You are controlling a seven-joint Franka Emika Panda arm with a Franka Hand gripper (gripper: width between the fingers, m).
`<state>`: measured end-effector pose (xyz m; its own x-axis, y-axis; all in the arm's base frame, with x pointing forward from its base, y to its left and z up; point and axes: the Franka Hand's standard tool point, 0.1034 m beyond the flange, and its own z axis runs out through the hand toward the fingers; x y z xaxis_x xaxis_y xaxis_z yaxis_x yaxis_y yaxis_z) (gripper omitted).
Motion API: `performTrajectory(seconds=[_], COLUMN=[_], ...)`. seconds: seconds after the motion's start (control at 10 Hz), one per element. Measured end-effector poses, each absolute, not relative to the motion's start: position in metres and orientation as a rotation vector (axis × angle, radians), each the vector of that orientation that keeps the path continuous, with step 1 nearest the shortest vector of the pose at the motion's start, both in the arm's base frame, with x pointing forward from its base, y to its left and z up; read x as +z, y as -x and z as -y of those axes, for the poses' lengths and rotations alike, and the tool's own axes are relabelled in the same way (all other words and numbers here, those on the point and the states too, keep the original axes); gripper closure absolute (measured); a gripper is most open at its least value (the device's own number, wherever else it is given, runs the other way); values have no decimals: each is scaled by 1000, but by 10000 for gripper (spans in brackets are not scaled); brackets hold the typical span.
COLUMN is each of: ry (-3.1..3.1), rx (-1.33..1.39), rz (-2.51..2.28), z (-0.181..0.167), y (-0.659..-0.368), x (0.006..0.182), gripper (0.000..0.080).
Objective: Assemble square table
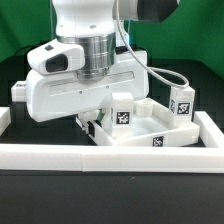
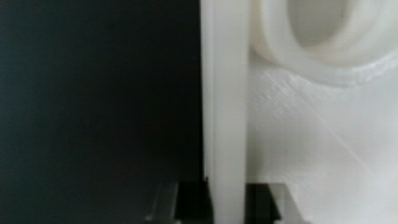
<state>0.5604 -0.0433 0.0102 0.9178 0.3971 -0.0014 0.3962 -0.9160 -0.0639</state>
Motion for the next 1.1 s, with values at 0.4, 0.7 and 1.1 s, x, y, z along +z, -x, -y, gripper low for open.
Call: performTrajectory(seconds=[0.4, 0.7, 1.1], ry=[2911, 2665, 2484], rx=[26, 14, 47], rz=[1073, 1628, 1919], z=[41, 26, 35], y=[-565, -586, -583], x=[11, 14, 13], gripper=[742, 742, 742])
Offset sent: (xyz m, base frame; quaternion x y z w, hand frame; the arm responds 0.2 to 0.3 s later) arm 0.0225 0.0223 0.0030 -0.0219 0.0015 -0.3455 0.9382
